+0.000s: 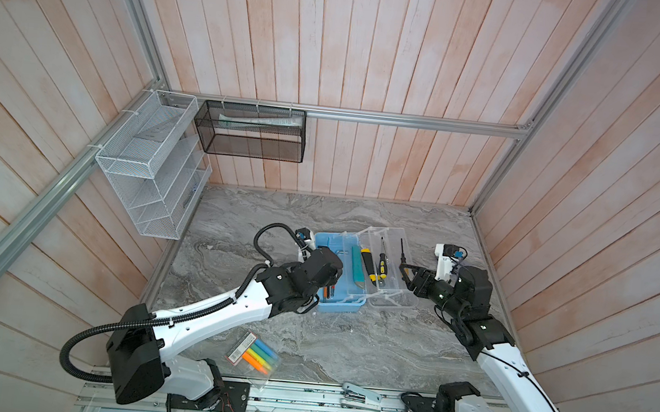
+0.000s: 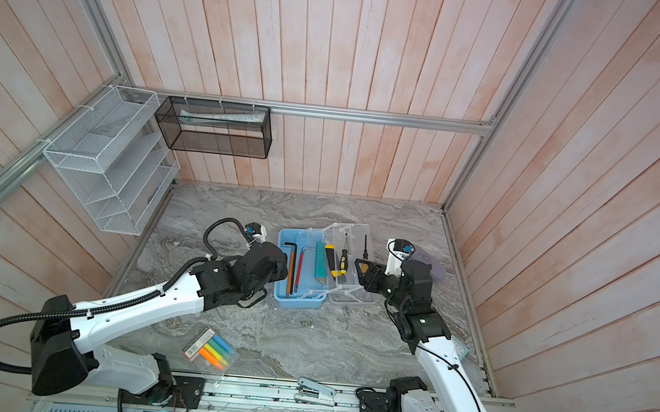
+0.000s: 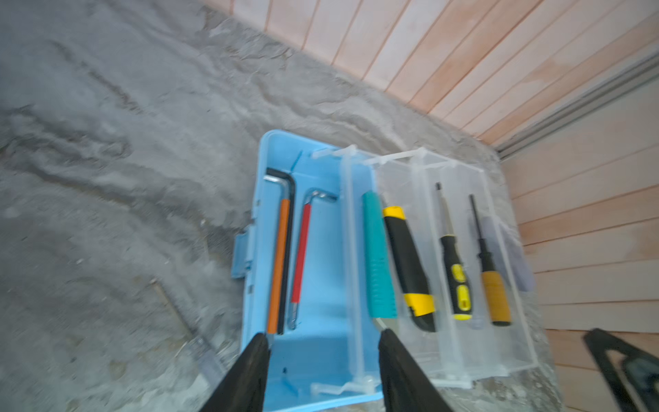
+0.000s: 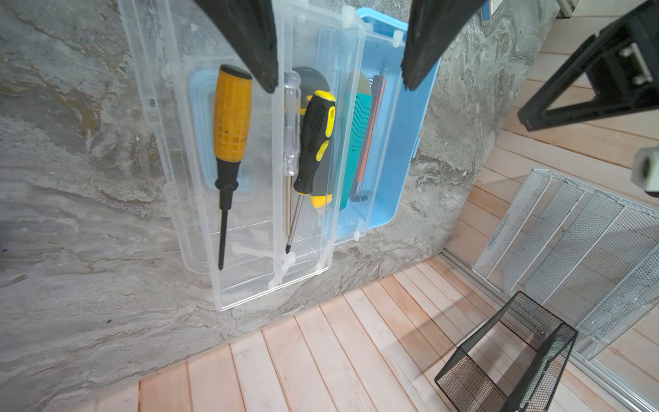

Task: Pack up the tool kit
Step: 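Move the left gripper back over the clear-handled screwdriver on the table, then lower the left gripper onto the clear-handled screwdriver and close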

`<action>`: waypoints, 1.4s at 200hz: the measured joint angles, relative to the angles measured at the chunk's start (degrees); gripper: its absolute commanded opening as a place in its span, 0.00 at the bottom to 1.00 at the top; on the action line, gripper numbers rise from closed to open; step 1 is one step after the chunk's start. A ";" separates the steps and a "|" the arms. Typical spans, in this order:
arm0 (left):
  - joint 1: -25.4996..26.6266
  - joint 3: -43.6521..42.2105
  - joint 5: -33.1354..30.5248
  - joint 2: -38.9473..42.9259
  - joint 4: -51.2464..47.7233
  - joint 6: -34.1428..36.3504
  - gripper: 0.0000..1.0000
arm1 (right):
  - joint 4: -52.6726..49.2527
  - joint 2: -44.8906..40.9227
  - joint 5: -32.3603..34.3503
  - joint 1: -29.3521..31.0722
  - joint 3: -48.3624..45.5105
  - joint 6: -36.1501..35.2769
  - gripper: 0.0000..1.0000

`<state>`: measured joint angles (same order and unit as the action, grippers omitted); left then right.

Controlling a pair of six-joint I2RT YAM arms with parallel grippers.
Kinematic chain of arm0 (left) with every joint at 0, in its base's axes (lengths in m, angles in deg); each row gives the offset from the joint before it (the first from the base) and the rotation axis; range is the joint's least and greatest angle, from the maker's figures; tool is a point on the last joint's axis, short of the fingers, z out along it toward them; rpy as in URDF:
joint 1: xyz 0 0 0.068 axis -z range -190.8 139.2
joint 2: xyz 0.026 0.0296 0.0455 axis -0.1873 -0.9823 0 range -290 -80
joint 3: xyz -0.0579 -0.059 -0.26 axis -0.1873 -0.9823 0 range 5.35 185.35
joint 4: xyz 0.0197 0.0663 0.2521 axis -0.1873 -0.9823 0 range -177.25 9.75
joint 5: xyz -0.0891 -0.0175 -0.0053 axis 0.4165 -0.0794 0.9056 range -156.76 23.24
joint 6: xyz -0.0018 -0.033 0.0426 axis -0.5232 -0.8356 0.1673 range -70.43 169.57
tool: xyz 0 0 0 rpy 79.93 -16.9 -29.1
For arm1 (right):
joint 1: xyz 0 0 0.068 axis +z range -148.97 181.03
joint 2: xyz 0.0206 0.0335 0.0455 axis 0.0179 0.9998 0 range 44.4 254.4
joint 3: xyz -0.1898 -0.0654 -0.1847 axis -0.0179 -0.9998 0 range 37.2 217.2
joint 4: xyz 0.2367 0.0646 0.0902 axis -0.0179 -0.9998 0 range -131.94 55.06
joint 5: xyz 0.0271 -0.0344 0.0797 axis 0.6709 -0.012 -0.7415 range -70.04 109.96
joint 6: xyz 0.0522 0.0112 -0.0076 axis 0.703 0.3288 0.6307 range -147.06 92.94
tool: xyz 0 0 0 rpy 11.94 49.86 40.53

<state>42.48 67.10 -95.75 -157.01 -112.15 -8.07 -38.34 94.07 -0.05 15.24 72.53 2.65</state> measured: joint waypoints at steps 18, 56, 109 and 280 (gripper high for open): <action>-0.31 -4.83 0.52 3.19 -3.96 -3.96 0.57 | 0.61 0.48 0.00 0.79 0.31 0.02 0.55; -2.91 -11.47 4.22 6.21 -6.21 -8.92 0.58 | 1.81 2.29 0.00 1.38 0.33 0.02 0.55; -5.81 -16.70 11.06 2.49 -0.59 -11.02 0.59 | 2.08 2.14 0.07 1.51 0.33 0.02 0.56; -9.03 -16.02 20.52 -12.72 10.47 -8.85 0.57 | 2.12 1.49 0.68 1.49 0.31 0.02 0.56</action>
<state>33.45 51.08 -75.23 -169.74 -101.69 -16.93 -36.22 95.56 0.62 16.73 72.84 2.67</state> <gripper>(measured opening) 0.573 0.561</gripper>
